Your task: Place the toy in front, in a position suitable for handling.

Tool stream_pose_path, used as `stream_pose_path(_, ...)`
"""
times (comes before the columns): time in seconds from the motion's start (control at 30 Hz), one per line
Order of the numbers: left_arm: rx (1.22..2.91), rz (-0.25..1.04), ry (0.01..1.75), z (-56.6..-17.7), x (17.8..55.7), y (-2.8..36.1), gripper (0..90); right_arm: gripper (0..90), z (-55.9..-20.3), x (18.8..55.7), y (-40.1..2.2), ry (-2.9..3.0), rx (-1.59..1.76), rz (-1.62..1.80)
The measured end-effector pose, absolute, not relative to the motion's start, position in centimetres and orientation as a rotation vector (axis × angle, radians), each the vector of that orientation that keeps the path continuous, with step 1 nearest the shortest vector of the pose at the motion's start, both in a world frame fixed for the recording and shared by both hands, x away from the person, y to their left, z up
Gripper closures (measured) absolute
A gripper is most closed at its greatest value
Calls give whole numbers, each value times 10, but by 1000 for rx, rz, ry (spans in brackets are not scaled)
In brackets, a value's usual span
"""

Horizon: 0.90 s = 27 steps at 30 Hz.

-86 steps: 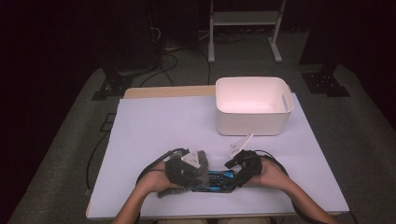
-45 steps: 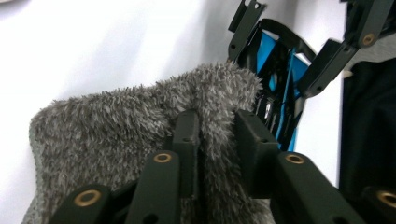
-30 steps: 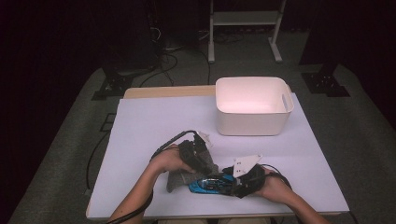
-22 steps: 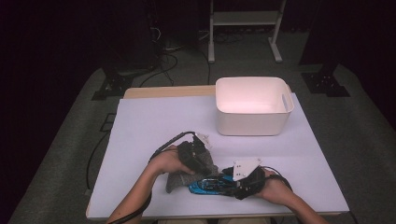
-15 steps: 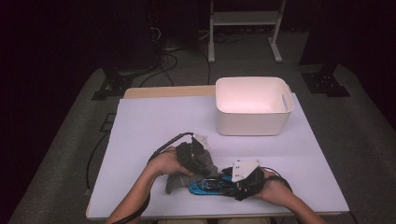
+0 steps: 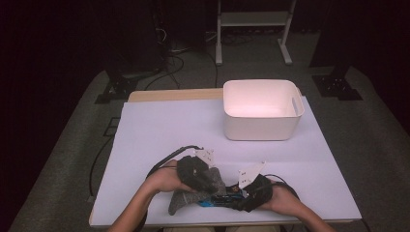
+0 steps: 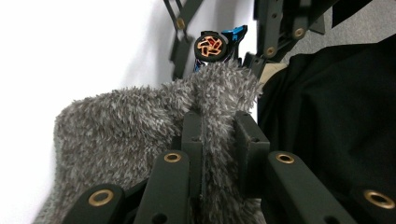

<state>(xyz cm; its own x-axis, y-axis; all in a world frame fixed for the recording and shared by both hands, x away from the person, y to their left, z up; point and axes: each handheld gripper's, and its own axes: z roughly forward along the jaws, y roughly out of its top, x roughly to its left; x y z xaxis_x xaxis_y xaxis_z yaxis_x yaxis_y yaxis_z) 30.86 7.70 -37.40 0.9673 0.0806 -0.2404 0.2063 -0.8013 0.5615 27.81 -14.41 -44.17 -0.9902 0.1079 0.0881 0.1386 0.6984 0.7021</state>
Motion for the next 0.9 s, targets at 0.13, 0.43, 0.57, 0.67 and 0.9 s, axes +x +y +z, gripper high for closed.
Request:
stream_pose_path(0.13, 2443, -317, 233, -377, 306, 82, 743, 546, -445, 277, -139, -2834, -153, -1177)
stream_pose_path(0.43, 2409, -206, 223, -367, 308, 80, 806, 557, -435, 279, -135, -2988, -65, -1186)
stream_pose_path(0.57, 2461, -117, 232, -362, 316, 70, 804, 558, -431, 290, -133, -3051, -78, -1171)
stream_pose_path(0.67, 2512, -89, 216, -366, 317, 63, 800, 555, -436, 299, -135, -3005, -123, -1188)
stream_pose_path(0.9, 2513, -108, 209, -372, 316, 62, 789, 376, -445, 294, -164, -2939, -285, -1278)
